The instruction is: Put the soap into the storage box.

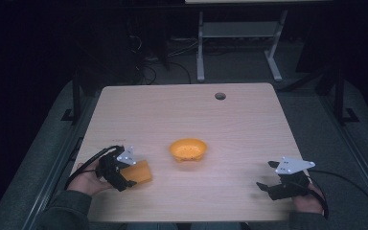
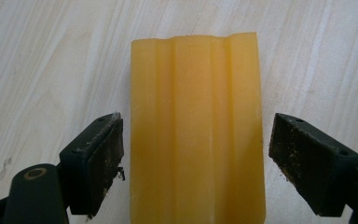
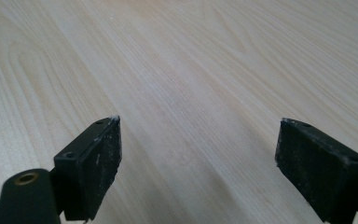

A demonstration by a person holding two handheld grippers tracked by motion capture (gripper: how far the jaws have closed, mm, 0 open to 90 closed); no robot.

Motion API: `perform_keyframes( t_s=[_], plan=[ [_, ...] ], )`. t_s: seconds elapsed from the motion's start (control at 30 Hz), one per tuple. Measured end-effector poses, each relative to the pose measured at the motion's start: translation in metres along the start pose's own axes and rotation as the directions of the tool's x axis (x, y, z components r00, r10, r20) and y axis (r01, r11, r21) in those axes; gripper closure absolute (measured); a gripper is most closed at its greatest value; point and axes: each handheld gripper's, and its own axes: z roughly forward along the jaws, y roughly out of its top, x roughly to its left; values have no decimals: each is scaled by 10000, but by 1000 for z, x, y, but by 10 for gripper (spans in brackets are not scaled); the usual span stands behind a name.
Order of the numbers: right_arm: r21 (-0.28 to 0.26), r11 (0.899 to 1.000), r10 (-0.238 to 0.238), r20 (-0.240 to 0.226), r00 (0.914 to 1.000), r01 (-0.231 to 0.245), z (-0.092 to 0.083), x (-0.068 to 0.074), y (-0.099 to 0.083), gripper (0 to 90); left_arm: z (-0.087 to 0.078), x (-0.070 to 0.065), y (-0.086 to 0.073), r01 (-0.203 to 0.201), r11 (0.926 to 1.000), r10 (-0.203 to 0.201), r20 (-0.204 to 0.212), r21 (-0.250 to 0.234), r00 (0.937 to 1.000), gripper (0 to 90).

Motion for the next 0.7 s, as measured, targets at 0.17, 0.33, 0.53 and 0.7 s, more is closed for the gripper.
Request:
perform_keyframes(
  t_s=[0.17, 0.33, 0.53, 0.7],
  plan=[
    [-8, 10000, -54, -54, 10000, 54, 0, 0, 0, 140, 6, 1, 3, 64, 9998, -65, 61, 200, 10000, 170],
    [-24, 10000, -58, -60, 10000, 58, 0, 0, 1, 140, 11, 4, 4, 113, 9991, -121, 190, 419, 9997, 171],
    [-16, 10000, -53, -88, 9999, 53, 0, 1, 1, 139, 16, 6, 4, 177, 9977, -199, 325, 657, 9993, 172],
    [-48, 9999, -88, -87, 9999, 88, 0, 1, 1, 140, 21, 6, 5, 172, 9959, -213, 452, 892, 9988, 176]
  ],
)
